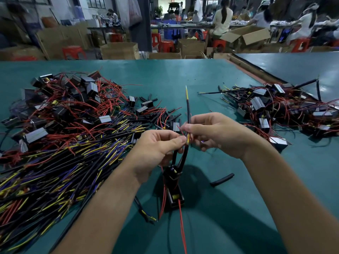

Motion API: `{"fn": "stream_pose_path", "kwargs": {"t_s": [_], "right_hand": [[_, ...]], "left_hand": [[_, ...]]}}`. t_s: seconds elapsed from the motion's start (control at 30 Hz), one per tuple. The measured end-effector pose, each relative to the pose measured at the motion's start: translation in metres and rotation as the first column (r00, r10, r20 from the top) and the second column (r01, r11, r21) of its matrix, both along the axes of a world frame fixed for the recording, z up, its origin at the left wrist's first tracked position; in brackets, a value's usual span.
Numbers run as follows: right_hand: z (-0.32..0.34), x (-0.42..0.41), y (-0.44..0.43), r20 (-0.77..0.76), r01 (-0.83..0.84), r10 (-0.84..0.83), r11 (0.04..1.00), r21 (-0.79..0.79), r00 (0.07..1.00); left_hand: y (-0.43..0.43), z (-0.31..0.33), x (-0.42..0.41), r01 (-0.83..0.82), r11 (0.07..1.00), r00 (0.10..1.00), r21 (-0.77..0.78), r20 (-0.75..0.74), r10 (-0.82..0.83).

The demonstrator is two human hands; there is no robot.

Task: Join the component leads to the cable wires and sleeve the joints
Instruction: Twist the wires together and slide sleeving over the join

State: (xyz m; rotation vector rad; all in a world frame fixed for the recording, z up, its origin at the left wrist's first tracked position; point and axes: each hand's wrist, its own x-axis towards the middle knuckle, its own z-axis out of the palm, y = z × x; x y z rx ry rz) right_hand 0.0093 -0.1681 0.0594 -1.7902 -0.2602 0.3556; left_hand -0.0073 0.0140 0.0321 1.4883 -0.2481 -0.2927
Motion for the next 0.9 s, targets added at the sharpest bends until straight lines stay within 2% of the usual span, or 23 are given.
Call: {"fn": "stream_pose_path", "kwargs": {"t_s": [0.1,0.4,0.67,0.77,0.9], "right_hand": [[0.001,0.0,-0.004,0.029,-0.034,0.031,0.994,0.106,0.999],[0.004,-0.001,-0.006,0.136,-0.045,0.022,0.984,0.171,0.99],[0.008,-0.005,-0.007,0.208,-0.078,0.056,0.992,0.101,0.977],[0.01,-0.007,-0.007,0.233,-0.069,0.046,0.994,0.089,0.971],[0.011,-0.007,-0.004,0.291,-0.035,0.02,0.998,0.047,0.957]], "left_hand": [[0.0,0.0,0.0,0.028,1.0,1.0,0.001,-0.013,-0.028],[0.001,0.004,-0.001,0.038,0.999,0.999,-0.023,-0.032,-0.038],[-0.003,0.0,-0.002,-0.111,0.987,0.96,0.116,0.269,0.076],[-0.004,0.002,-0.004,-0.115,0.989,0.961,0.092,0.264,0.087],[-0.003,0.003,-0.004,-0.095,0.994,0.98,0.049,0.181,0.084]]}}
